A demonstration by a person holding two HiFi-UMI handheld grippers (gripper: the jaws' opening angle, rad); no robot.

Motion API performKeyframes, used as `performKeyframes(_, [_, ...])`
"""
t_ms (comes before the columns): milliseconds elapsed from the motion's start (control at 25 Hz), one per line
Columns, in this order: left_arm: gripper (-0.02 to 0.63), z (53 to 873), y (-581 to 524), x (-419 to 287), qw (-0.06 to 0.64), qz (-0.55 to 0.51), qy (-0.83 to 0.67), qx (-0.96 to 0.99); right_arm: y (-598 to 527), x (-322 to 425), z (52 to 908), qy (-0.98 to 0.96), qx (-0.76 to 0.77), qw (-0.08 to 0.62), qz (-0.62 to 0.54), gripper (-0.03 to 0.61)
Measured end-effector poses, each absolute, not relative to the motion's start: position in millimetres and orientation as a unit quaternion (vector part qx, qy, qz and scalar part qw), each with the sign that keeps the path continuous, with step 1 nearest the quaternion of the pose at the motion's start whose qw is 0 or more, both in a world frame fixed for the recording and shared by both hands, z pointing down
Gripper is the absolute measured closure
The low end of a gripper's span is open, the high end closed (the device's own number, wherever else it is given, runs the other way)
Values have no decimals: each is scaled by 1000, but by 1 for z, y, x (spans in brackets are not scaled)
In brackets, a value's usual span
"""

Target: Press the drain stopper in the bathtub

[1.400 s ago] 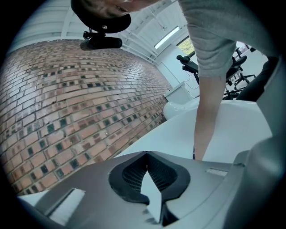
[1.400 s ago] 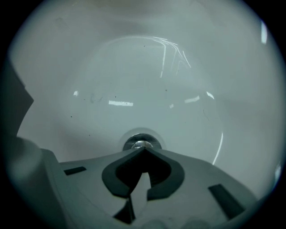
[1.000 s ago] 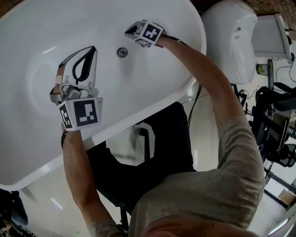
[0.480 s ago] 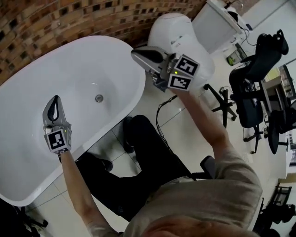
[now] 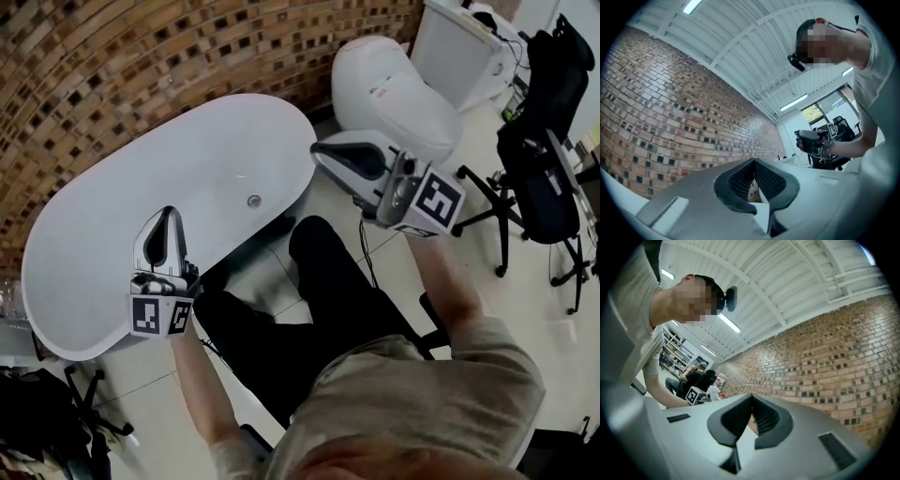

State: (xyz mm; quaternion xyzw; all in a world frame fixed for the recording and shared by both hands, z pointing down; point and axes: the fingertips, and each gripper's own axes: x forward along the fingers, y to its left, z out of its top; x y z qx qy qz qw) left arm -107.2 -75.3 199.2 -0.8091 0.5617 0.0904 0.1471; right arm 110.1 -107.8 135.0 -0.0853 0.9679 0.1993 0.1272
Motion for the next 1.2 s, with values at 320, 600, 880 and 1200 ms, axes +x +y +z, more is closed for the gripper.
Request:
performKeyframes(320, [614, 108, 41, -14, 204, 165, 526, -809, 6, 173, 81, 943, -53, 213, 251, 578])
performKeyframes(600, [614, 79, 99, 33, 215, 172, 487, -829, 68, 209, 55, 926, -33, 255, 275, 578])
performKeyframes(880, [614, 59, 129, 59, 189, 196, 452, -849, 113, 233, 43, 907, -9, 278, 318, 578])
performKeyframes(1200, [614, 63, 136, 70, 178, 172, 431, -868, 113, 233, 41, 907, -22, 262, 329, 578])
